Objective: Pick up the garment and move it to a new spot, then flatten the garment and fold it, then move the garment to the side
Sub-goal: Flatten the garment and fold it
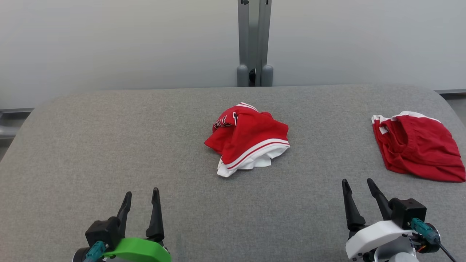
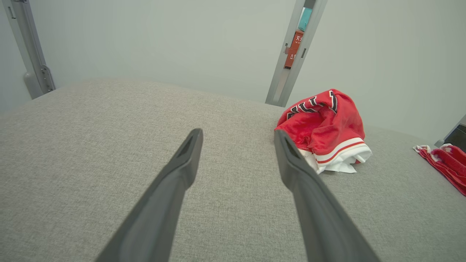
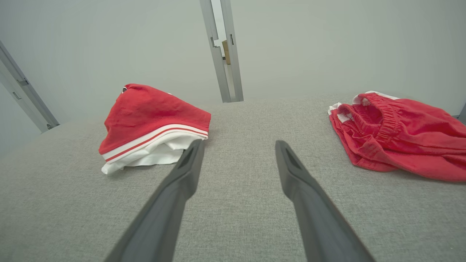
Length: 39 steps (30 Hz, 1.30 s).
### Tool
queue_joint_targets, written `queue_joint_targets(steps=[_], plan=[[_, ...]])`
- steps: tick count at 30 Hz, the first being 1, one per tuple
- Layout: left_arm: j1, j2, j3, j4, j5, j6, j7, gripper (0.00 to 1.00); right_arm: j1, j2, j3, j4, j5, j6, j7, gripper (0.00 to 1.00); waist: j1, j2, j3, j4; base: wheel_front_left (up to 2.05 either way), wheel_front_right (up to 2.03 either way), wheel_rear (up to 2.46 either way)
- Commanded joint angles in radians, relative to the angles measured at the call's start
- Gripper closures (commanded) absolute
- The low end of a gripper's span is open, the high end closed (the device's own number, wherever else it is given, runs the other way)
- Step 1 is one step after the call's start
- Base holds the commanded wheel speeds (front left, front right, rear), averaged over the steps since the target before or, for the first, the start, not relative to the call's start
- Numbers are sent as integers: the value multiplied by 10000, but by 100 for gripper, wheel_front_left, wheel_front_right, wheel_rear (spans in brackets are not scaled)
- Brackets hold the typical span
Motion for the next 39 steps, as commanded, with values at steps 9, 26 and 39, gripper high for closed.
queue_joint_targets(steps=[9, 26, 39], plan=[[142, -47, 21, 86, 140, -99, -1, 0, -106, -25, -92, 196, -120, -15, -78, 0, 0, 0, 37, 221, 0, 0, 0], [-794, -101, -398, -122, 421, -149, 35, 0, -3867, -27, -852, 2911, -598, -15, 893, 0, 0, 0, 2143, 2260, 0, 0, 0], [-1223, -239, -380, 128, 445, -192, -10, 0, -6037, -33, -1764, 6458, -1149, -15, 419, 0, 0, 0, 3172, 3062, 0, 0, 0]])
